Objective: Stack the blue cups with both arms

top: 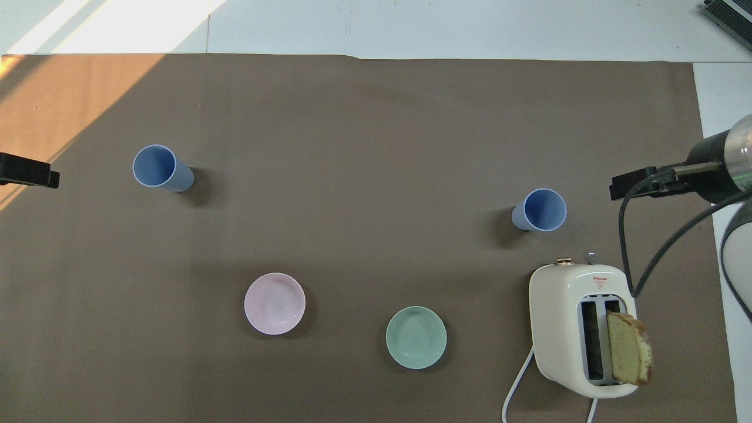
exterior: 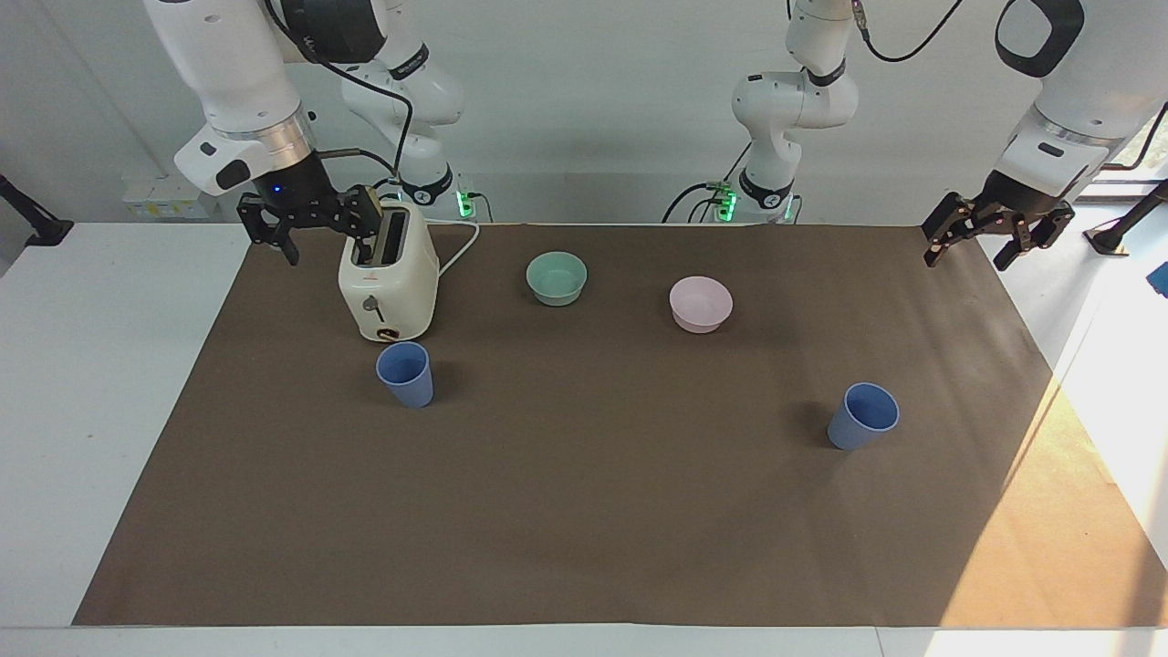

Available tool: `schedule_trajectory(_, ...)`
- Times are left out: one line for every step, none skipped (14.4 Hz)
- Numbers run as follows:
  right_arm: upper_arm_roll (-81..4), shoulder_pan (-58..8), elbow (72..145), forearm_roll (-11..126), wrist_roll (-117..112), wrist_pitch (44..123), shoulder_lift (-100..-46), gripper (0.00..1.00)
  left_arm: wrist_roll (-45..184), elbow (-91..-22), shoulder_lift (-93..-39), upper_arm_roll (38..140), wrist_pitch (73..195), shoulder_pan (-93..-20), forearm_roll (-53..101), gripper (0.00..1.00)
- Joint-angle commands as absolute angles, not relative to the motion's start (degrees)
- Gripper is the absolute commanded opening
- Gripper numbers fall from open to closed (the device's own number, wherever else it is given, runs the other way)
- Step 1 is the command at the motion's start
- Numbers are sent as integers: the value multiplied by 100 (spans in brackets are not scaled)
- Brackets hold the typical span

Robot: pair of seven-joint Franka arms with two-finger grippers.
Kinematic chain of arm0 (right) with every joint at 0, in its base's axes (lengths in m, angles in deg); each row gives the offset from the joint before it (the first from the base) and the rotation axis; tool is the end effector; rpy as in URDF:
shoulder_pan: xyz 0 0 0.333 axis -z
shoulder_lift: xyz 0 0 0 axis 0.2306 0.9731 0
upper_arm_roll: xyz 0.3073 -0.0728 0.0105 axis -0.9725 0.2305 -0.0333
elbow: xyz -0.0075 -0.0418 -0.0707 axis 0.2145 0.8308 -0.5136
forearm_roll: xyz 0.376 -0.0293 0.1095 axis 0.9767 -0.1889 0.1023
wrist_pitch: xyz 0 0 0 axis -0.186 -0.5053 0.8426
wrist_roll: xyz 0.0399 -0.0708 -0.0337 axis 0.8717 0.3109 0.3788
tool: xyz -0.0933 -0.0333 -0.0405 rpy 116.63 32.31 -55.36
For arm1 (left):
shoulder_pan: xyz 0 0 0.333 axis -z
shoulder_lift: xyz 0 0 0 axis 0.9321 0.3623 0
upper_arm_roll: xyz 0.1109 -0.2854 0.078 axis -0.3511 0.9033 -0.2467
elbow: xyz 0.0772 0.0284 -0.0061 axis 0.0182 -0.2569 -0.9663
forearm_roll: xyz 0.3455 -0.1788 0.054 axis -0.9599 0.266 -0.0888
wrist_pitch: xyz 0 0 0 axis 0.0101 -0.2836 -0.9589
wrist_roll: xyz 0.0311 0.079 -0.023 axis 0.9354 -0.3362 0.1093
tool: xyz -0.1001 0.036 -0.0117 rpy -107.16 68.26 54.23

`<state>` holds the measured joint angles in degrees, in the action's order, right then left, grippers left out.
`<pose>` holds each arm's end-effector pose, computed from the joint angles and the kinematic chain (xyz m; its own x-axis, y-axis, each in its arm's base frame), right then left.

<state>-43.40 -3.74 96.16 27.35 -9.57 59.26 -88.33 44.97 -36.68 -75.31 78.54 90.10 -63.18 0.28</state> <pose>0.5573 0.0294 0.6187 0.9969 0.0723 0.0303 0.0726 -0.9973 -0.0078 0.5646 0.0113 0.6288 0.9890 -0.1259 0.0781 -0.1279 -0.9916 0.0211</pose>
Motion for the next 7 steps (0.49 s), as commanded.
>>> schedule_trajectory(-4384,-287,9743,2830,-1015,6037,-8941,100,4552,-3804,-7379,7860,9392,-6287,10,100)
schedule_trajectory(-4384,-279,9743,2830,-1015,6037,-8941,100,4535,-3813,-7265,7852,9576,-6287,10,100)
schedule_trajectory(-4384,-287,9743,2830,-1015,6037,-8941,100,4508,-3822,-7177,7852,9717,-6296,10,100)
schedule_trajectory(-4384,-279,9743,2830,-1015,6037,-8941,100,4499,-3822,-7098,7852,9832,-6313,10,100)
schedule_trajectory(-4384,-287,9743,2830,-1015,6037,-8941,100,4491,-3839,-6984,7852,9963,-6340,10,100)
schedule_trajectory(-4384,-279,9743,2830,-1015,6037,-8941,100,4482,-3866,-6878,7852,10104,-6348,10,100)
schedule_trajectory(-4384,-278,9743,2830,-1015,6037,-8941,100,4473,-3909,-6764,7852,10262,-6357,10,100)
